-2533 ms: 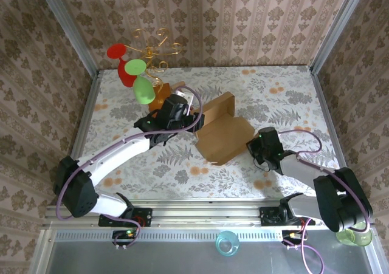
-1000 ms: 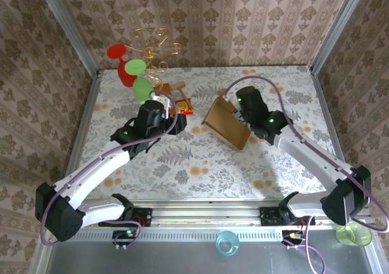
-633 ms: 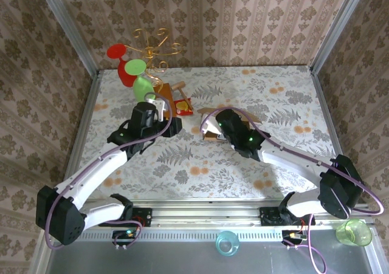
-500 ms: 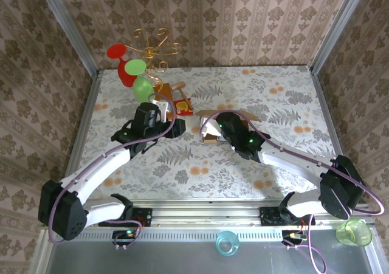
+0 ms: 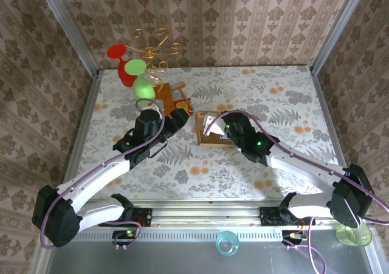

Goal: Fold the paper box

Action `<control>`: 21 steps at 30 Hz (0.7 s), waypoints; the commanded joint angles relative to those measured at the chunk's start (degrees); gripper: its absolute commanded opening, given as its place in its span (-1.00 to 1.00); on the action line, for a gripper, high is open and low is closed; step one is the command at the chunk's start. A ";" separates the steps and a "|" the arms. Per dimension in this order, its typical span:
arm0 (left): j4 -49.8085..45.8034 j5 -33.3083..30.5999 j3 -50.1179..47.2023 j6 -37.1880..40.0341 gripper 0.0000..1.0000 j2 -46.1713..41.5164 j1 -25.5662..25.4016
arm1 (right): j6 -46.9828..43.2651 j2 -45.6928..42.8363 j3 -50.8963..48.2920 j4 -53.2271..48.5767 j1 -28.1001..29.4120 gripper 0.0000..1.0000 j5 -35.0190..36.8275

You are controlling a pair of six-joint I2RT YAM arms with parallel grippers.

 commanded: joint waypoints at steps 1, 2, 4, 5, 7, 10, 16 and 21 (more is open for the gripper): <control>7.34 -0.80 -4.15 -14.20 0.36 0.77 -0.05 | 1.47 -2.09 -0.98 0.31 0.82 -1.00 -1.04; 10.06 -0.68 -5.11 -16.62 0.36 1.34 -0.08 | 1.73 -2.27 -1.00 0.33 1.05 -1.00 -0.97; 14.10 -0.66 -5.84 -20.15 0.37 2.89 -0.51 | 2.16 -2.47 -0.89 0.09 1.45 -1.00 -0.96; 14.84 -0.64 -5.71 -22.61 0.37 3.84 -0.75 | 2.38 -2.47 -0.90 -0.11 1.75 -1.00 -0.91; 17.20 -0.41 -5.19 -25.55 0.38 5.90 -1.27 | 2.44 -2.54 -1.09 -0.11 2.35 -1.00 -0.37; 20.78 -0.11 -4.89 -30.69 0.38 9.27 -1.99 | 2.76 -2.81 -1.39 -0.30 2.84 -1.00 -0.02; 26.71 -0.82 -5.95 -38.49 0.37 13.91 -2.51 | 3.07 -3.22 -1.59 -0.58 3.68 -1.00 0.06; 29.03 -0.94 -4.35 -39.83 0.33 16.90 -2.47 | 3.07 -2.91 -1.76 0.04 4.55 -1.00 0.29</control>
